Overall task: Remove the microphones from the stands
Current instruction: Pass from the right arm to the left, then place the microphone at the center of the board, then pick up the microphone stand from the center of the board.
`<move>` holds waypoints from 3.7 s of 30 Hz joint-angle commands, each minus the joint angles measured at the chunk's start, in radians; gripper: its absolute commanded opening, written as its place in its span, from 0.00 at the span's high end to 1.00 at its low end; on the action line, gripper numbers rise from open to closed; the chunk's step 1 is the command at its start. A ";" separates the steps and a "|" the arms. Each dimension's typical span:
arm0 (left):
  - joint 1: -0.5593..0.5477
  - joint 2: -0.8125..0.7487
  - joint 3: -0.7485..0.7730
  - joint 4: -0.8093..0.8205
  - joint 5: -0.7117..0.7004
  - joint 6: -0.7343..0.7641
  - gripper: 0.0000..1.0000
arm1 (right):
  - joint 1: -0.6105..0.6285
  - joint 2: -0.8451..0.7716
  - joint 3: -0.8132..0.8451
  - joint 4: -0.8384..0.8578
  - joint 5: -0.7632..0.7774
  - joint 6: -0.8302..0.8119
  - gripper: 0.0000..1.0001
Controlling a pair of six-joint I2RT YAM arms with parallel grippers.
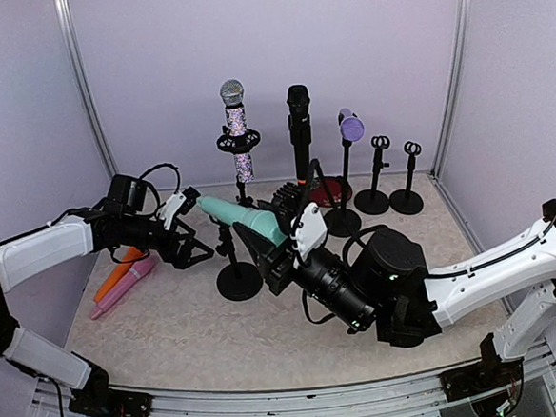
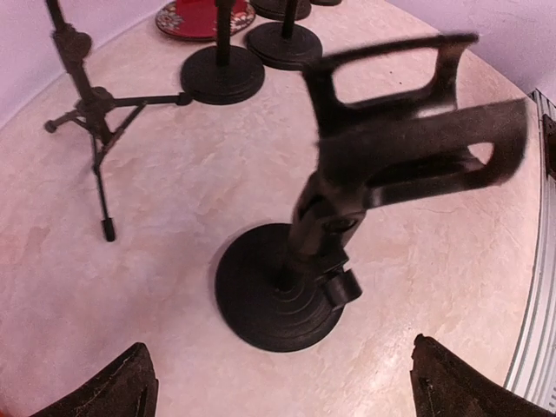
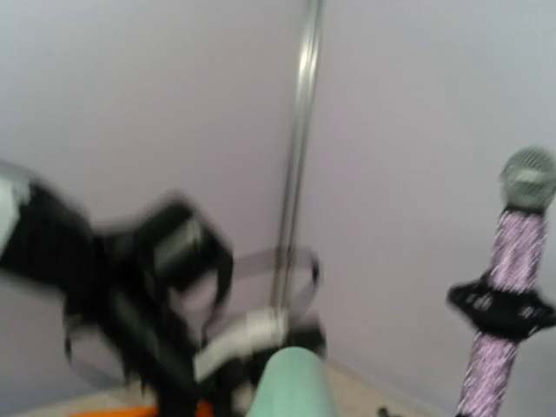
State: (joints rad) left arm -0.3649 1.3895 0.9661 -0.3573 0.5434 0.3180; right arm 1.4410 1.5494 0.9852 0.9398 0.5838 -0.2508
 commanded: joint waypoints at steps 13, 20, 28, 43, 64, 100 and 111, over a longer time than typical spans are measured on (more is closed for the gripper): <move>0.181 -0.292 0.148 -0.641 0.181 0.645 0.03 | -0.169 0.182 0.329 -0.475 -0.574 0.414 1.00; 0.078 -0.325 0.141 -0.671 0.173 0.639 0.20 | -0.204 0.322 0.432 -0.444 -0.698 0.485 1.00; 0.040 -0.308 0.121 -0.642 0.163 0.589 0.42 | -0.208 0.432 0.550 -0.423 -0.781 0.524 1.00; 0.138 -0.305 -0.075 -0.479 -0.134 0.588 0.99 | -0.270 0.256 0.269 -0.278 -0.661 0.533 0.29; 0.320 -0.181 -0.462 0.033 -0.628 0.537 0.81 | -0.418 0.319 0.152 -0.341 -0.573 0.420 0.35; 0.320 -0.335 -0.150 -0.308 -0.290 0.464 0.23 | -0.441 0.647 0.398 -0.189 -0.525 0.320 1.00; 0.319 -0.351 -0.112 -0.325 -0.280 0.483 0.23 | -0.506 0.436 0.176 -0.211 -0.356 0.240 1.00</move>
State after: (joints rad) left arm -0.0509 1.0573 0.8146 -0.6662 0.2394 0.7929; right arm 0.9936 2.0998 1.2629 0.7692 0.1150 0.0376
